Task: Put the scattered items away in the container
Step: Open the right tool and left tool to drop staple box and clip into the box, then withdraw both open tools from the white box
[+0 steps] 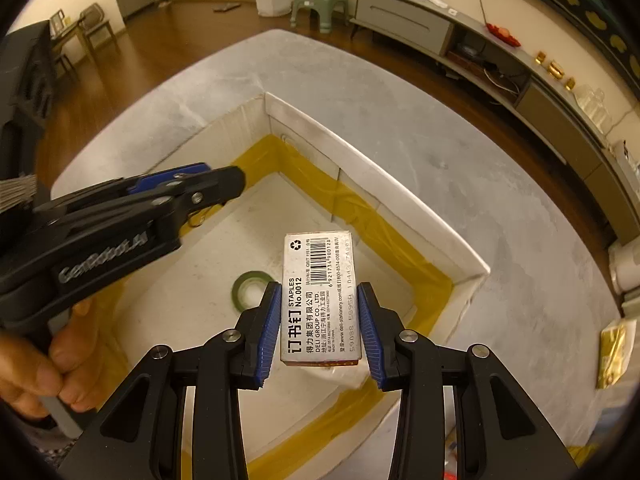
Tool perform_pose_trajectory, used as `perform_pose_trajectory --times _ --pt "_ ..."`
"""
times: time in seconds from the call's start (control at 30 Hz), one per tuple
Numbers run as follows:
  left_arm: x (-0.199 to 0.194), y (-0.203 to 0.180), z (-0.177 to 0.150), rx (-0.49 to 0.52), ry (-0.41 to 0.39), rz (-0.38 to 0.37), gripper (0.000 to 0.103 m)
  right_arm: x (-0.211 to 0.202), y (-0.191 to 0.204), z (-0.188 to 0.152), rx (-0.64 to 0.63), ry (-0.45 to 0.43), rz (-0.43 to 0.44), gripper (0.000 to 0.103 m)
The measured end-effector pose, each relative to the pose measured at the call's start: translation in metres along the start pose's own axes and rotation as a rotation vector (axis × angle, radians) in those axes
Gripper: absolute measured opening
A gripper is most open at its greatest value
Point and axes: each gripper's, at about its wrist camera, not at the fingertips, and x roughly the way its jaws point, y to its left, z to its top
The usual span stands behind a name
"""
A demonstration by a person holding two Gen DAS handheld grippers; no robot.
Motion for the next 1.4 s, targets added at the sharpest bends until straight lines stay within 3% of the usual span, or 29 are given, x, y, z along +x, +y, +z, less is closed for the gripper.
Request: perform_pose_trajectory --times 0.13,0.2,0.33,0.97,1.4 --pt "0.001 0.004 0.001 -0.021 0.002 -0.001 0.035 0.013 0.000 0.008 -0.019 0.016 -0.012 0.041" --pt "0.002 0.003 0.001 -0.014 0.002 -0.023 0.044 0.019 -0.002 0.010 -0.010 0.021 -0.018 0.042" --pt "-0.002 0.003 0.002 -0.019 -0.012 -0.048 0.052 0.022 -0.002 0.009 -0.002 0.021 -0.018 0.041" --pt "-0.032 0.004 -0.012 0.004 -0.036 -0.080 0.056 -0.003 -0.005 -0.019 -0.005 0.024 0.000 0.041" --pt "-0.068 -0.031 -0.051 0.146 -0.019 -0.049 0.056 -0.036 0.010 -0.043 -0.030 0.007 0.020 0.042"
